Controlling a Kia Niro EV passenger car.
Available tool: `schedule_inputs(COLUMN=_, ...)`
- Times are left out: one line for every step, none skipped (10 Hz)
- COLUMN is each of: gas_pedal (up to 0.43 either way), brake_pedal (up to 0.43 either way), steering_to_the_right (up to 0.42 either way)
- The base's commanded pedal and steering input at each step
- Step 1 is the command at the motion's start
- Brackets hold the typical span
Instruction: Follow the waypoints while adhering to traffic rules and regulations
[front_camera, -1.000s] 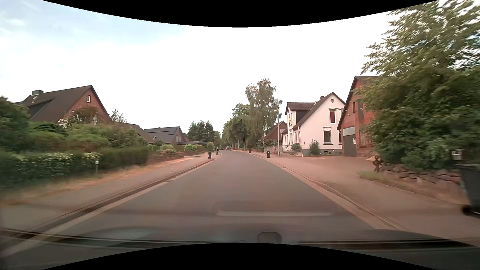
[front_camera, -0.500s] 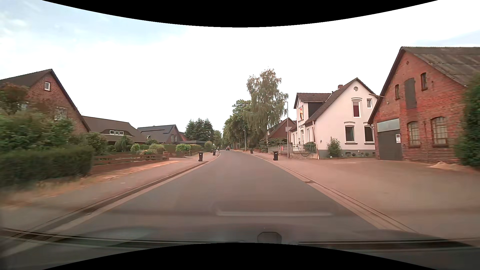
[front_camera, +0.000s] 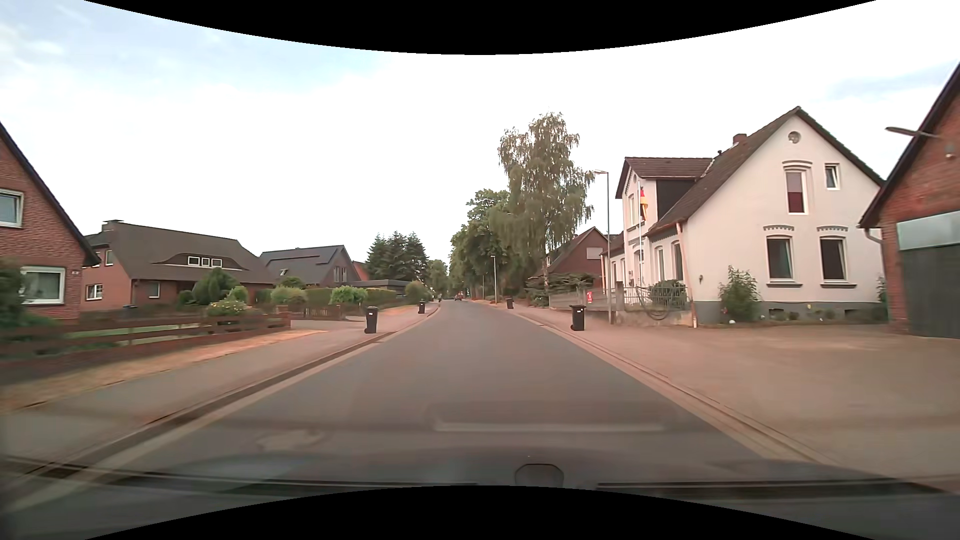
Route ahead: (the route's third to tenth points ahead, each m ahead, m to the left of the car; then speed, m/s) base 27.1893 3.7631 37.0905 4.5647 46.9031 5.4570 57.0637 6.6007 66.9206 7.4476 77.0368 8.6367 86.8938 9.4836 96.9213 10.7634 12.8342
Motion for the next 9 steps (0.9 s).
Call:
schedule_inputs(gas_pedal=0.150, brake_pedal=0.000, steering_to_the_right=-0.012)
schedule_inputs(gas_pedal=0.150, brake_pedal=0.000, steering_to_the_right=-0.010)
schedule_inputs(gas_pedal=0.150, brake_pedal=0.000, steering_to_the_right=-0.008)
schedule_inputs(gas_pedal=0.150, brake_pedal=0.000, steering_to_the_right=-0.005)
schedule_inputs(gas_pedal=0.150, brake_pedal=0.000, steering_to_the_right=-0.006)
schedule_inputs(gas_pedal=0.150, brake_pedal=0.000, steering_to_the_right=-0.010)
schedule_inputs(gas_pedal=0.150, brake_pedal=0.000, steering_to_the_right=-0.011)
schedule_inputs(gas_pedal=0.150, brake_pedal=0.000, steering_to_the_right=-0.012)
schedule_inputs(gas_pedal=0.150, brake_pedal=0.000, steering_to_the_right=-0.013)
